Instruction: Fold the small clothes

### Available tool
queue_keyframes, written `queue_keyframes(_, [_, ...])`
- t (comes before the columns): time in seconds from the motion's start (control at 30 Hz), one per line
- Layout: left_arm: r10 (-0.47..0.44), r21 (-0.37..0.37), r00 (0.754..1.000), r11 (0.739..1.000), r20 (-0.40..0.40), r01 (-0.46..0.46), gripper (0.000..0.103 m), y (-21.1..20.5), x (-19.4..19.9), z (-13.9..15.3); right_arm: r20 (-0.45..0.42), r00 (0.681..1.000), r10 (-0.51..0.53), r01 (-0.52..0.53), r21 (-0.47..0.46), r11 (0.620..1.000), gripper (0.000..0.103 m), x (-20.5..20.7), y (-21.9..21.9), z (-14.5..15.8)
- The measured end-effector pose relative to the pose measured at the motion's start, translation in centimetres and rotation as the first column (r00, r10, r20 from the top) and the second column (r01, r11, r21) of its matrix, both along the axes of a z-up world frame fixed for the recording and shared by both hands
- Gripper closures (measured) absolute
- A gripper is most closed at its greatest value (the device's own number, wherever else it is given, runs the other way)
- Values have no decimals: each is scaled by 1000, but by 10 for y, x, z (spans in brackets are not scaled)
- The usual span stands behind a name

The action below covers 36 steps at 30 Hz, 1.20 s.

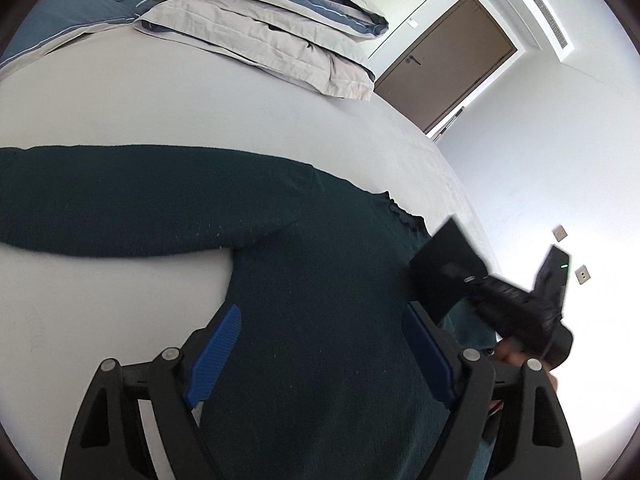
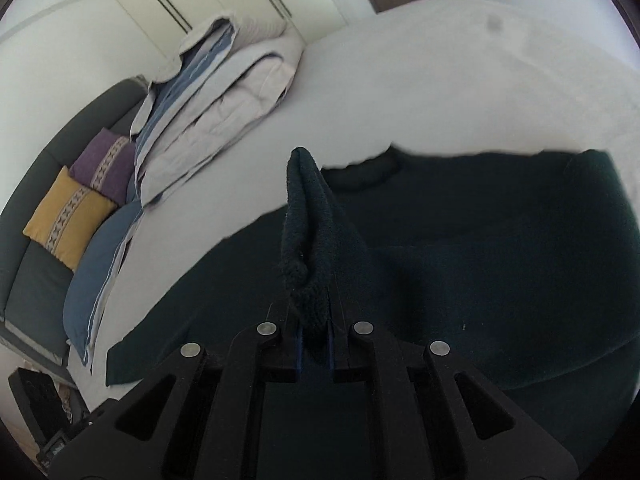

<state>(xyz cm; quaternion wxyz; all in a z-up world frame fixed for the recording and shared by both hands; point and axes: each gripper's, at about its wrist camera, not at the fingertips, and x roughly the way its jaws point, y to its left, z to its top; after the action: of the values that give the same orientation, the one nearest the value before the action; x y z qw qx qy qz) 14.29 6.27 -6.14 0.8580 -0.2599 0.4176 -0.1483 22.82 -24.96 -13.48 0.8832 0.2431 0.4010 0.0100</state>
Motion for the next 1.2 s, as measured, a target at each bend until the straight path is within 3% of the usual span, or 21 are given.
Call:
queue_keyframes(0.1, [-17,-11,1000,1000,-8,17,19,-4,14,-2,-58,998,37,-35,26,999,80,-5,59,-58])
queue_keyframes(0.13, [-27,-14,1000,1000,-13,27,19,-7,18,-3,-66,997,40,-37,46,998,60,-4,85,-69])
queue_keyframes(0.17, [-40,-20,999,999,-19,39,19,-11,24,-4,-52,998,43,-39,65,997,47,-10,85,-75])
queue_keyframes(0.2, [-50,-26,998,998,-24,49,19,-15,28,-5,-32,999,44,-41,73,996,45,-24,87,-82])
queue_keyframes(0.3, [-89,-33,995,996,-44,88,19,-38,46,-11,16,999,32,-33,58,998,44,-66,71,-70])
queue_keyframes(0.33, [-108,-33,993,994,-56,107,19,-49,55,-14,33,999,27,-29,68,997,44,-76,43,-37])
queue_keyframes(0.37, [-116,-31,991,993,-66,114,19,-56,59,-17,50,999,15,-19,81,997,44,-87,27,-24])
queue_keyframes(0.5, [-151,-8,983,989,-109,151,21,-92,85,-28,78,995,-57,46,130,990,44,-124,-26,-5])
queue_keyframes(0.67, [-191,64,966,977,-172,204,44,-130,116,-45,99,988,-115,95,188,978,43,-162,-77,8])
queue_keyframes(0.83, [-185,170,964,961,-190,218,83,-149,128,-50,120,977,-175,150,198,969,43,-196,-122,20])
queue_keyframes(0.9, [-193,185,964,956,-184,227,90,-150,130,-46,129,969,-212,184,200,962,43,-206,-140,22])
queue_keyframes(1.03, [-202,226,973,948,-117,224,92,-151,134,-28,121,947,-299,273,190,943,43,-219,-183,26])
queue_keyframes(1.2, [-188,194,982,963,-7,186,92,-147,137,-16,83,916,-394,378,158,912,43,-207,-230,29])
